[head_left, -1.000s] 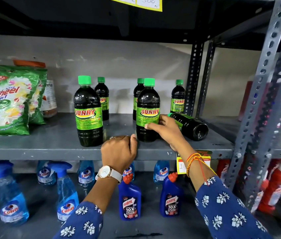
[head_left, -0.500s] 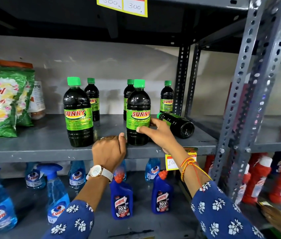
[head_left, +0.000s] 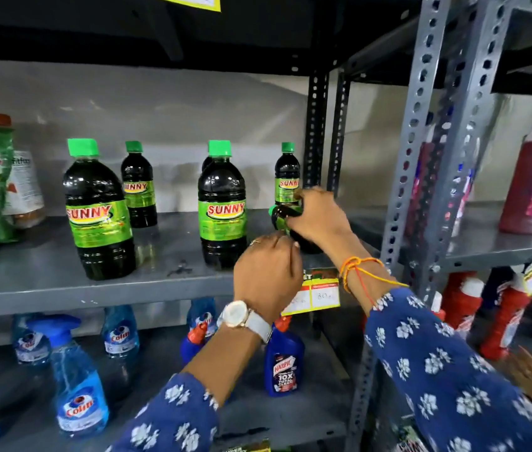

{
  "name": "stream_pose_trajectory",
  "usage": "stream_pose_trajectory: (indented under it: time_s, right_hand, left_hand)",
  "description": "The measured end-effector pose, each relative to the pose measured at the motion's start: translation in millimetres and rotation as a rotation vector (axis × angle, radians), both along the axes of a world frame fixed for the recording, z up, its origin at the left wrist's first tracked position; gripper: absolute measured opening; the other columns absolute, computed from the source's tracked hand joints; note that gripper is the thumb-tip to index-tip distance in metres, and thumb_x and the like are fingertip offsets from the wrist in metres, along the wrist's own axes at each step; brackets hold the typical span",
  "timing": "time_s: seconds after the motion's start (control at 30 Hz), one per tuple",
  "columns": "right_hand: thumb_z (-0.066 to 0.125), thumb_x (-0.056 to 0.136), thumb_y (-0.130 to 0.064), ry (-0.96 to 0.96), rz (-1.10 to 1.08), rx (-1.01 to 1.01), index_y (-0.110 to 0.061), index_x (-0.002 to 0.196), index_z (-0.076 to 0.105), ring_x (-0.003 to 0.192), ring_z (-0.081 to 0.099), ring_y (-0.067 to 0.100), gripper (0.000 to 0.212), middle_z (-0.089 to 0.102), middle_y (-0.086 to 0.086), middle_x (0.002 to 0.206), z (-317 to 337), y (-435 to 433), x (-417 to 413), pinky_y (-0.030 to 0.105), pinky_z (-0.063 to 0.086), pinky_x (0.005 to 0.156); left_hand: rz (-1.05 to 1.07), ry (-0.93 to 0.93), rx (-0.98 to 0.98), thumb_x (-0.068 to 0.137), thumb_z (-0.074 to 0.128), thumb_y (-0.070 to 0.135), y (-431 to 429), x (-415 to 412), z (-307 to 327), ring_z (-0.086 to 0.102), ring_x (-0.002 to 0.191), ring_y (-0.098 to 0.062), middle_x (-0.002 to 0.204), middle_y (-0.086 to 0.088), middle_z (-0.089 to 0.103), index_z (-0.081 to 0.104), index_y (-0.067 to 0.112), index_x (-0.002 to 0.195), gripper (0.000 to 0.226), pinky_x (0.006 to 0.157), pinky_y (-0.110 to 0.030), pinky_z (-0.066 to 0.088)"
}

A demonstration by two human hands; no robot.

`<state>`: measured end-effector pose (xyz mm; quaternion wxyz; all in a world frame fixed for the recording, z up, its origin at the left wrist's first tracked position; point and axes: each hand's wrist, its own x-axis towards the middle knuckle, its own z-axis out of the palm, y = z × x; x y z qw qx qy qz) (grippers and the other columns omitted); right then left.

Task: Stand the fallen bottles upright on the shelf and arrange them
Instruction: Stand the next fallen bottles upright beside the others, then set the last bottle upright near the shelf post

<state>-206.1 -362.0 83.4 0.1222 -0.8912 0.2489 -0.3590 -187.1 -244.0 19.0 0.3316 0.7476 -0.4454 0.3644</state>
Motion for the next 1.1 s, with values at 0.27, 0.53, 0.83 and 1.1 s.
stream_pose_trajectory:
  time_s: [0.27,0.53,0.83,1.1]
  right_hand:
    - [0.073,0.067,-0.047,0.315,-0.145,0.105,-0.011,0.118,0.053,0.113,0.055,0.034,0.065,0.059,0.013,0.120,-1,-23,19,0.040,0.047,0.093]
    - [0.075,0.066,-0.032,0.054,-0.132,0.205,-0.009,0.103,0.059,0.111,0.047,0.033,0.046,0.060,0.014,0.105,-15,-39,25,0.035,0.042,0.082]
    - [0.079,0.064,-0.036,-0.486,0.236,0.567,-0.026,0.088,0.057,0.085,0.062,0.018,0.034,0.062,-0.012,0.079,-33,-49,14,0.024,0.046,0.066]
    - [0.078,0.071,-0.021,-0.420,0.391,0.656,-0.030,0.096,0.045,0.098,0.058,0.014,0.043,0.060,-0.010,0.097,-44,-57,11,0.030,0.045,0.087]
  left_hand:
    - [0.107,0.052,0.127,0.093,0.041,0.032,-28,25,-15,0.059,0.051,-0.037,0.059,-0.017,0.065,0.059,0.006,0.059,0.046,0.044,-0.027,0.026]
    - [0.026,0.038,0.101,0.090,0.033,0.030,-25,28,-15,0.053,0.045,-0.038,0.050,-0.020,0.060,0.046,0.007,0.046,0.051,0.044,-0.031,0.026]
    - [0.049,0.009,0.105,0.087,0.038,0.026,-26,29,-17,0.049,0.040,-0.034,0.046,-0.015,0.057,0.036,0.015,0.046,0.043,0.045,-0.027,0.022]
    - [0.036,0.007,0.093,0.086,0.039,0.025,-27,29,-19,0.047,0.037,-0.031,0.044,-0.013,0.056,0.034,0.015,0.046,0.042,0.044,-0.025,0.021]
